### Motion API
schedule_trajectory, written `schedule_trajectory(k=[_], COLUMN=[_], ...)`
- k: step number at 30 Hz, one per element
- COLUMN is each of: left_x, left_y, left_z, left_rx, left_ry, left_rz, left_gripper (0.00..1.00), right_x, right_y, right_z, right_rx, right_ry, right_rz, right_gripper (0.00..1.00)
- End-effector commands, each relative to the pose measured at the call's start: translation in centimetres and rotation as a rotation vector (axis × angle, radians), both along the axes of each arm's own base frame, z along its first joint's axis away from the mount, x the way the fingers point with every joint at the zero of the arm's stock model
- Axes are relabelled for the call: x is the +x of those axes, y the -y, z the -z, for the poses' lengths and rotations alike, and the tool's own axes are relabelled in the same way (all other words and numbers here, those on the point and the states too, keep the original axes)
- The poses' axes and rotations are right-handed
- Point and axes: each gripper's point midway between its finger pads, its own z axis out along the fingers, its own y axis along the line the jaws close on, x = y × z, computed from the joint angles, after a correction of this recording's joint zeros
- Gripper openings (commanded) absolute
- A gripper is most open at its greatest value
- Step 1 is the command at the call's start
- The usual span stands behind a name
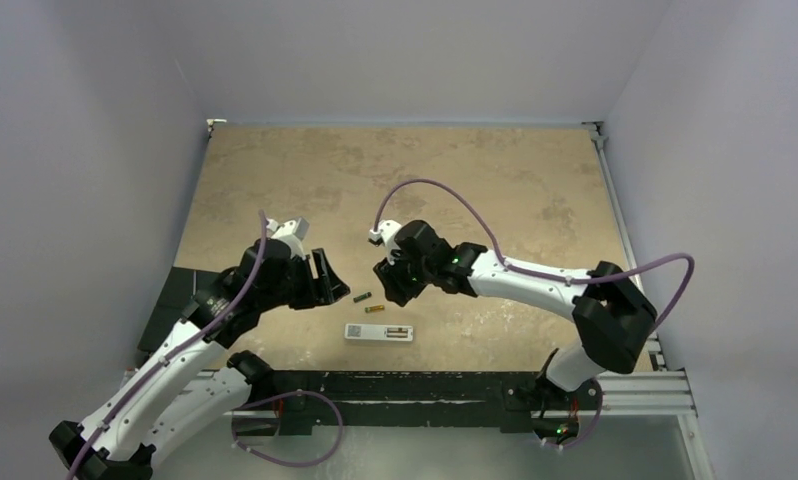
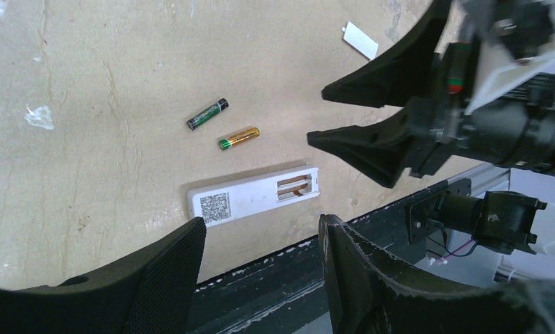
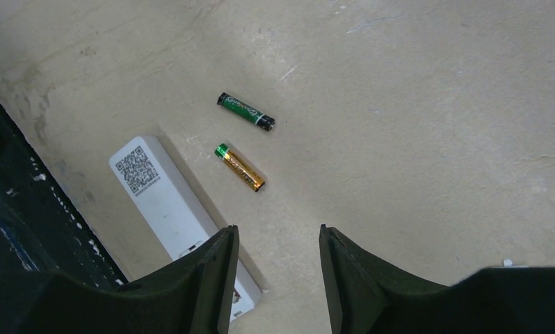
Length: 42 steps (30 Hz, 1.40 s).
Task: Load the batteries into the remote control
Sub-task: Pick up the battery from the center of the board.
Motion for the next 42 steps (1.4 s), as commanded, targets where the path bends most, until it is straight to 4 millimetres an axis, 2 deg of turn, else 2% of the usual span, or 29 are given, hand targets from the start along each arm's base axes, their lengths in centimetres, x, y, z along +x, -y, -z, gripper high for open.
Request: schedule_trajectory(k=[1, 8, 17, 22, 28, 42], left_x=[0.3, 0.2, 0.2, 0.0, -0.3, -0.3], left_y=[-0.4, 0.3, 1.0, 1.3, 1.4, 1.4], left_z=[-2.8, -4.5, -4.7, -4.7, -5.2, -5.0], left_rx=[0.018, -0.022, -0.042, -0.054, -0.069, -0.07], left_ry=[0.115, 0.211, 0.247, 0.246, 0.266, 0.262], left_rz=[0.039, 0.109, 0.156, 0.18, 0.191, 0.193], left_gripper=[0.6, 0.6, 0.6, 0.61, 0.62, 0.63], right_x=[0.2, 0.7, 2.1, 2.6, 2.9, 2.7], right_y=[-1.6, -3.3, -5.0, -5.6, -6.3, -7.2], right_z=[-0.4, -0.2, 0.6, 1.7, 2.9, 4.2], right_rx=[-0.04, -0.07, -0.129, -0.16, -0.179, -0.196], right_ry=[0.056, 0.08, 0.109, 0.107, 0.096, 0.065], right_rz=[-0.075, -0.114, -0.163, -0.188, -0.216, -0.268], right_gripper=[0.53, 0.52, 0.51, 0.53, 0.54, 0.57])
